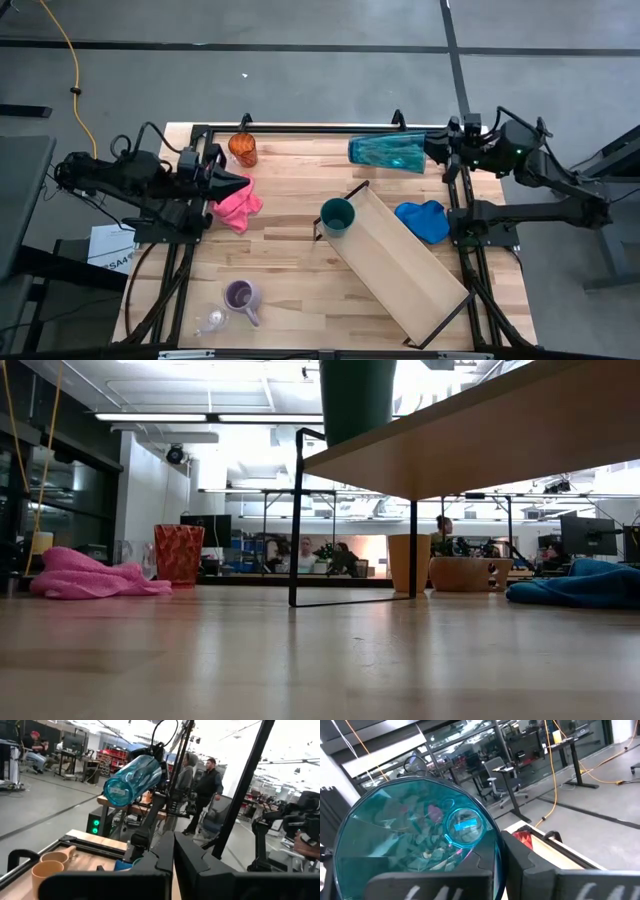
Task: Stack small to large cups/mugs on shelf
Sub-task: Put the blue cup on the shelf
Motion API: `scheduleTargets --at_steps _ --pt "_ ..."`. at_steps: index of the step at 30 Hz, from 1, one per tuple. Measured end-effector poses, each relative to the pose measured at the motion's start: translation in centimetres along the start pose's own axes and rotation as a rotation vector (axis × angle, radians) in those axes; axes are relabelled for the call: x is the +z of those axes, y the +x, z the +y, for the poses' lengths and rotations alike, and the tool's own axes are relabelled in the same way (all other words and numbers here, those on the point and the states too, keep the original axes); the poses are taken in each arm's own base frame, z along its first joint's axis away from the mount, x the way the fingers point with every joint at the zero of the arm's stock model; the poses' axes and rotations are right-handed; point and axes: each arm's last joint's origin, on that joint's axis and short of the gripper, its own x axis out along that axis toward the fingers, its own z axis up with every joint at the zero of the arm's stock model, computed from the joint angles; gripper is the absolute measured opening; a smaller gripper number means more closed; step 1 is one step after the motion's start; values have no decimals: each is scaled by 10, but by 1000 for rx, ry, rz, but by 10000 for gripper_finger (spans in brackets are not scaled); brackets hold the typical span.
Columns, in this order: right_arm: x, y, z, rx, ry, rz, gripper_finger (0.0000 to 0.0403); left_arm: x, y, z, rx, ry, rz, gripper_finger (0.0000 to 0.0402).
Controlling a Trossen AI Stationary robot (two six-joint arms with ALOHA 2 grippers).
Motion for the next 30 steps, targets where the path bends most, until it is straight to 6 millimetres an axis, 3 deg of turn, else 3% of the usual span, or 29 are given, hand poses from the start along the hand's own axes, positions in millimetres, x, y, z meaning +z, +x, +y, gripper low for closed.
scheduleTargets --at_steps 5,9,16,24,30 --pt "0 1 1 17 -2 16 0 0 0 0 0 -1 -1 0" --pt "15 -4 6 -3 14 71 0 0 0 0 1 -1 -1 0" --pt "26 -3 21 -75 39 459 0 0 0 0 5 -1 -2 0" --pt "16 31 34 -189 -37 829 0 0 0 0 16 -1 -4 0" --pt "1 55 38 -215 -96 964 0 0 0 1 21 0 -5 0"
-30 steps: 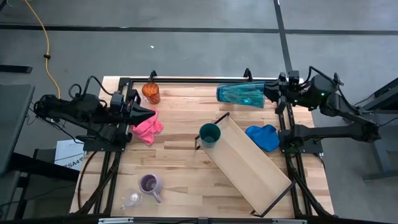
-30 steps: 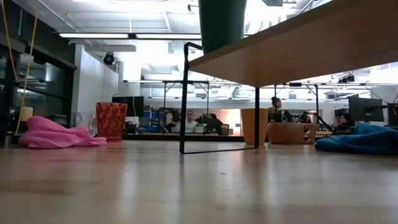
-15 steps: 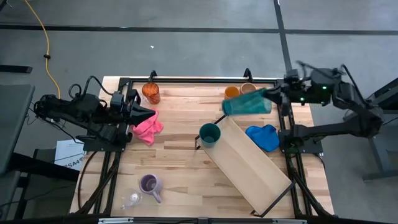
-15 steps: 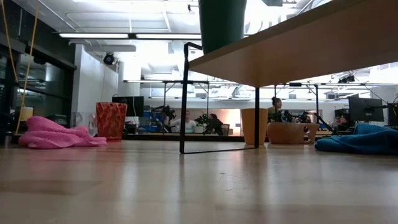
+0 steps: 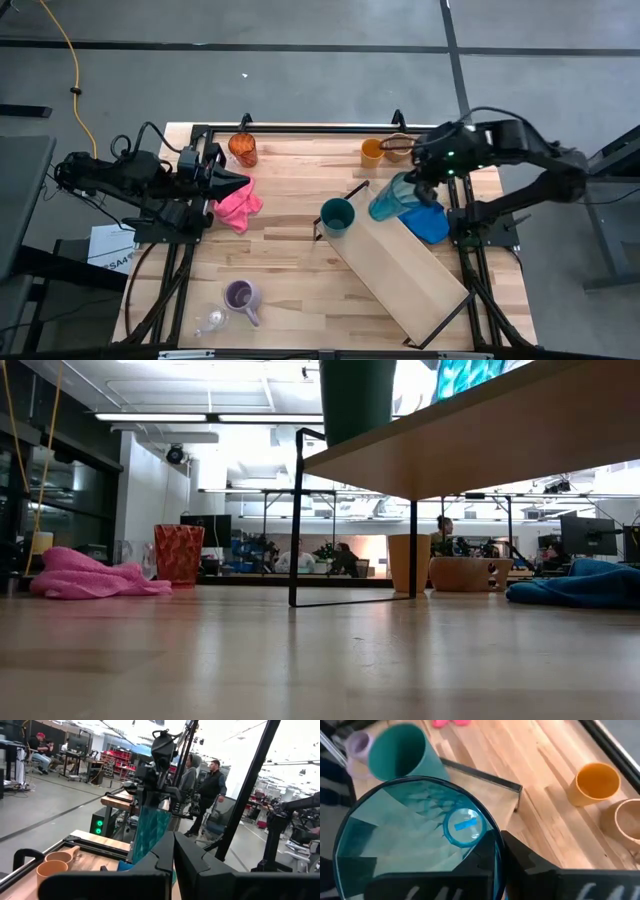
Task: Stack small to large cups/mugs on shelf
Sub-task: Put the blue cup on the shelf
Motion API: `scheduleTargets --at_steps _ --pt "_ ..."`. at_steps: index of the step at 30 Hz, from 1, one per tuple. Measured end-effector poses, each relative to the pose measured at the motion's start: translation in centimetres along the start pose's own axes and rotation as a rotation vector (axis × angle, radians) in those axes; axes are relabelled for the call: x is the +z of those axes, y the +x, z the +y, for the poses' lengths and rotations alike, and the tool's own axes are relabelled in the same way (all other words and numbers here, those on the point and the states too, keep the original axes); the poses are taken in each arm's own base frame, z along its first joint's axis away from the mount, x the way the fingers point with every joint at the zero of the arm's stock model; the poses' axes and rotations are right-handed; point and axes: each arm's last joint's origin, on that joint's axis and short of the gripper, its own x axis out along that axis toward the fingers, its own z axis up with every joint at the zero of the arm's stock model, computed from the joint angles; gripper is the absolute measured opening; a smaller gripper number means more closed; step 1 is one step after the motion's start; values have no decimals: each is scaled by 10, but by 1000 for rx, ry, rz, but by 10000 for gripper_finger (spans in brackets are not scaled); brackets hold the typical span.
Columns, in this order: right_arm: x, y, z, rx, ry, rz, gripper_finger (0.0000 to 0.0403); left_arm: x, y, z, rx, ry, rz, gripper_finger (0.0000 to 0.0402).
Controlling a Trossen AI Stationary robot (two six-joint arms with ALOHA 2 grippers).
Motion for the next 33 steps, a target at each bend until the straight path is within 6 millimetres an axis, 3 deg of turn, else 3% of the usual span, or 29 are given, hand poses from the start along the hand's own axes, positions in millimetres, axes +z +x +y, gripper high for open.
scheduleTargets --at_steps 18,33 --pt "20 56 11 -108 31 140 0 0 0 0 2 3 0 0" --pt "25 58 13 -79 31 112 14 0 0 0 2 3 0 0"
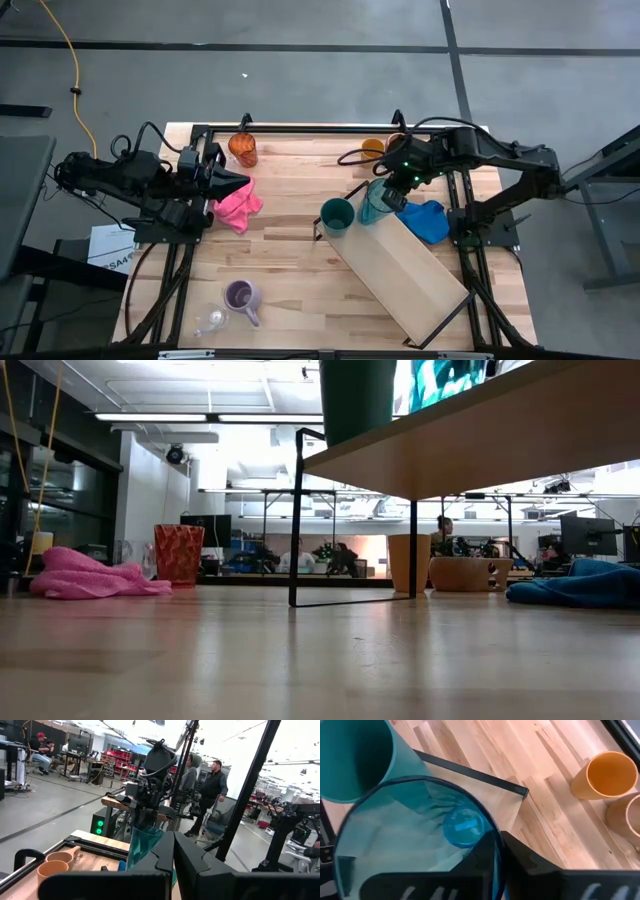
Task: Stack small to large cups/mugs on shelf
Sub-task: Put the blue cup on the shelf
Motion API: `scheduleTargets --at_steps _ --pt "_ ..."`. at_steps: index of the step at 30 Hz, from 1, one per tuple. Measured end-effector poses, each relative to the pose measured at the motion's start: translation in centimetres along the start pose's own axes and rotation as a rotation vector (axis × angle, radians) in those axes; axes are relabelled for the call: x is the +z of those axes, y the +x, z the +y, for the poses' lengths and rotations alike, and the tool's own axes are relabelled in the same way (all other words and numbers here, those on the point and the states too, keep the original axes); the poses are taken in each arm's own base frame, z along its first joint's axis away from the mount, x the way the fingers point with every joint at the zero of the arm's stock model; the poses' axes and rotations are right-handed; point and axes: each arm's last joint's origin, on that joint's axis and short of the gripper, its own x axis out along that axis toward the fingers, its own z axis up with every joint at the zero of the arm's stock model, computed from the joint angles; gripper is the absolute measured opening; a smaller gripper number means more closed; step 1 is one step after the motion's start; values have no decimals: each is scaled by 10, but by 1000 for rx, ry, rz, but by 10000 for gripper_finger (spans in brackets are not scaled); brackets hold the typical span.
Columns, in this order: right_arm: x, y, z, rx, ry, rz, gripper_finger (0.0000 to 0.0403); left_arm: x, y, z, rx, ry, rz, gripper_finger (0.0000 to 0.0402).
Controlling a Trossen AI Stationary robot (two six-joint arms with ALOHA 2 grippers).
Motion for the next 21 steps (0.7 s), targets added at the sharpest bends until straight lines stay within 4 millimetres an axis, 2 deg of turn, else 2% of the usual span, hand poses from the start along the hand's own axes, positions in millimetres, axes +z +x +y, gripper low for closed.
scheduleTargets --at_steps 10,21 --pt "2 -1 1 13 2 -20 82 0 0 0 0 0 0 0" --pt "4 -1 2 31 5 -47 115 0 0 0 0 0 0 0"
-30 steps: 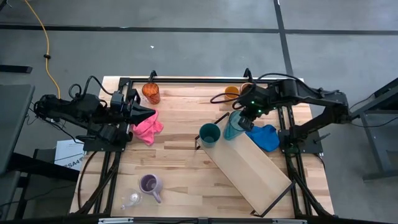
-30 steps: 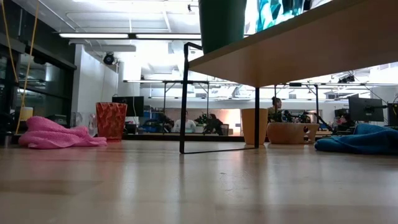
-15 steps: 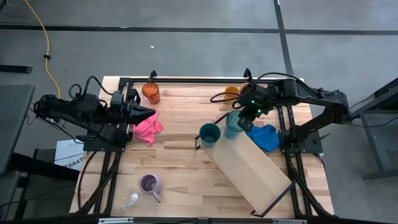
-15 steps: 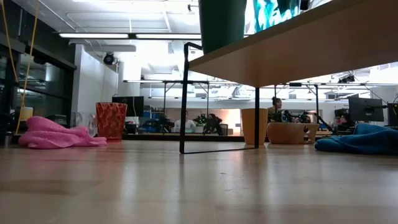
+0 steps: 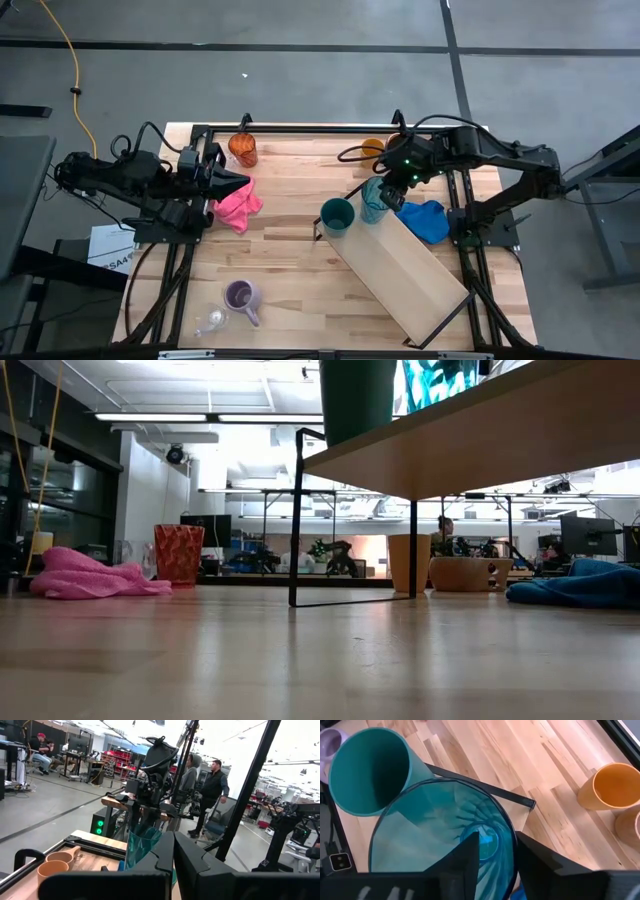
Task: Stack small to large cups/mugs on shelf
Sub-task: Put the blue cup on the shelf
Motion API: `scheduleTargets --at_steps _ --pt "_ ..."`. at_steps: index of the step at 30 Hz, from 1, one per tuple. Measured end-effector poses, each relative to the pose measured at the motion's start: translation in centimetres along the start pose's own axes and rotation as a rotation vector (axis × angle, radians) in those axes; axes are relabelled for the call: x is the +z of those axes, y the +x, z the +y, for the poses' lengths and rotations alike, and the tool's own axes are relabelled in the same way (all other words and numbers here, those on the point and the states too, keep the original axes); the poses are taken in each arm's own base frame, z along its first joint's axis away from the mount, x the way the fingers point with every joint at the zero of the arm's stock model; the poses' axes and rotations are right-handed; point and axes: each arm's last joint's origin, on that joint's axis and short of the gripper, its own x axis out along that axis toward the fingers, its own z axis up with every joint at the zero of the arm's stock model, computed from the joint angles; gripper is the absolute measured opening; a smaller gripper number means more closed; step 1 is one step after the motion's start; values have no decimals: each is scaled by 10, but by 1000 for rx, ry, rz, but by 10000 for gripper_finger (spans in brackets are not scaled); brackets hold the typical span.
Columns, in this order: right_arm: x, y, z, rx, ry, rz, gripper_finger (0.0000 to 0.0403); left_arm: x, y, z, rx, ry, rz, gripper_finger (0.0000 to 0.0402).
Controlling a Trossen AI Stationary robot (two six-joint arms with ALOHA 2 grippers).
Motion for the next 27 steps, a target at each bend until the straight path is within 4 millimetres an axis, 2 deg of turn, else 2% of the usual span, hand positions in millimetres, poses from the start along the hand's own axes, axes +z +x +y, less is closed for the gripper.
scheduleTargets --at_steps 17,27 --pt "-2 -10 -1 34 4 -35 136 0 0 0 -1 -1 -1 0" --pt "-7 -29 -5 70 8 -107 136 0 0 0 -2 -11 0 0"
